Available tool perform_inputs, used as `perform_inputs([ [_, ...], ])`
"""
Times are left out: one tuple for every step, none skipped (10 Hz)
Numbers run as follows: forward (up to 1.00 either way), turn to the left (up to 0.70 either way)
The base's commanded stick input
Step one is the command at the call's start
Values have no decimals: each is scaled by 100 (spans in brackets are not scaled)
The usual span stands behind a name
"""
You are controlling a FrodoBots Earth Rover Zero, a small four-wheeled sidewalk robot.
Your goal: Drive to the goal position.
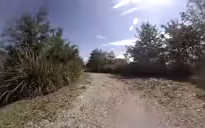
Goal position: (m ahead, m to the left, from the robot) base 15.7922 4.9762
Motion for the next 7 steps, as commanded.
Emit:
perform_inputs([
  [70,0],
  [70,0],
  [70,0],
  [70,0],
  [70,0],
  [70,0],
  [70,0],
])
